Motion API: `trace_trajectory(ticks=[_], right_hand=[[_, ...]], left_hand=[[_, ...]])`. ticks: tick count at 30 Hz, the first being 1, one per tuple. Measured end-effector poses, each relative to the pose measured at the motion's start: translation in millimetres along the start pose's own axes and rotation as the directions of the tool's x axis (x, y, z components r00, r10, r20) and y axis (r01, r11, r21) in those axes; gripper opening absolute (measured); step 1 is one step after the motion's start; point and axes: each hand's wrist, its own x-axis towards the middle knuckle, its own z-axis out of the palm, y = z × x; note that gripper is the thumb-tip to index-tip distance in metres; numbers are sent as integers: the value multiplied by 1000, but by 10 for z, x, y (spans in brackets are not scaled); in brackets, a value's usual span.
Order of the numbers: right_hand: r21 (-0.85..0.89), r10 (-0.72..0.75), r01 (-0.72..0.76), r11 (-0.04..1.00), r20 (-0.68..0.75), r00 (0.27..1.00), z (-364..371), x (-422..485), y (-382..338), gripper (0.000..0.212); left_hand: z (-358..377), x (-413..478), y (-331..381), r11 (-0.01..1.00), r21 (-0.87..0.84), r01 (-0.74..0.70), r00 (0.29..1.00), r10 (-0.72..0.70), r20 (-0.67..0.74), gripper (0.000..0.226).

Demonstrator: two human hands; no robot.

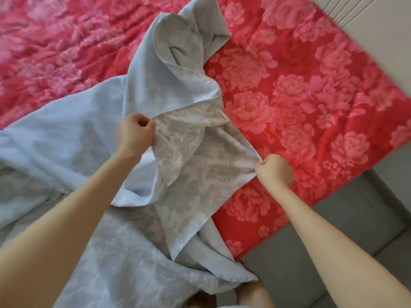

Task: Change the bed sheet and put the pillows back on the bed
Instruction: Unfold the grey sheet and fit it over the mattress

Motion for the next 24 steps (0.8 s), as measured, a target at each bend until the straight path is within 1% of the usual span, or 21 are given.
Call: trace_trajectory(ticks=[1, 3, 5, 6, 7, 9, 10, 11, 12, 13, 14, 15, 16, 17, 18, 19, 20, 22, 23, 24], right_hand=[[-79, 29, -32, 996, -43, 999, -191, -59, 238, 24], [-249, 146, -160, 955, -76, 986, -528, -233, 780, 26], [-471, 256, -254, 845, -62, 965, -781, -465, 1310, 27], [-570, 288, -263, 779, -49, 956, -881, -583, 1518, 28], [-632, 305, -257, 731, -35, 952, -955, -653, 1649, 29], [-673, 293, -230, 702, -21, 956, -1076, -681, 1632, 32], [-664, 255, -206, 719, -25, 967, -1137, -657, 1491, 34], [-634, 182, -158, 758, -26, 983, -1178, -604, 1295, 38], [-586, 77, -75, 807, -23, 997, -1202, -536, 1059, 45], [-519, -57, 39, 854, -20, 998, -1227, -461, 797, 55], [-442, -191, 160, 882, -26, 981, -1248, -391, 513, 65], [-381, -312, 272, 883, -46, 949, -1260, -309, 228, 74], [-359, -417, 368, 858, -67, 906, -1279, -243, -48, 84], [-378, -502, 442, 814, -74, 862, -1300, -188, -296, 93], [-408, -574, 505, 761, -59, 817, -1329, -149, -515, 101], [-423, -627, 566, 708, -7, 779, -1349, -102, -681, 103], [-413, -659, 625, 663, 75, 748, -1366, -52, -817, 101], [-373, -706, 734, 567, 238, 667, -1381, 31, -996, 86], [-349, -741, 780, 519, 271, 615, -1381, 49, -1056, 72], [-309, -787, 819, 484, 255, 562, -1389, 60, -1118, 57]], left_hand=[[-144, 32, 50, 1000, -9, 12, 1000, -12, -16, 25], [-366, 39, 170, 1000, -19, 15, 999, -16, -32, 27], [-490, -17, 340, 1000, -18, 0, 999, -1, -44, 28], [-527, -63, 432, 1000, -19, -14, 999, 13, -41, 27], [-546, -107, 513, 999, -18, -34, 999, 34, -37, 25], [-553, -186, 668, 996, 12, -85, 996, 86, -20, 16], [-544, -228, 739, 993, 28, -118, 993, 118, -5, 13], [-522, -257, 799, 988, 38, -151, 988, 151, 16, 11], [-496, -287, 858, 981, 57, -186, 982, 183, 41, 11], [-474, -321, 921, 972, 83, -221, 974, 215, 67, 12], [-454, -361, 986, 961, 112, -254, 965, 244, 97, 12], [-436, -399, 1052, 948, 136, -286, 954, 269, 130, 11], [-423, -436, 1118, 937, 148, -316, 942, 292, 165, 11], [-416, -473, 1193, 928, 151, -340, 930, 307, 201, 11], [-417, -512, 1275, 921, 150, -359, 918, 320, 233, 10], [-430, -546, 1360, 915, 148, -376, 908, 332, 256, 11], [-451, -571, 1450, 907, 147, -394, 899, 347, 266, 11], [-518, -594, 1654, 898, 133, -419, 891, 379, 251, 12], [-558, -585, 1763, 899, 118, -421, 893, 388, 230, 12], [-597, -556, 1873, 905, 92, -416, 898, 393, 195, 11]])
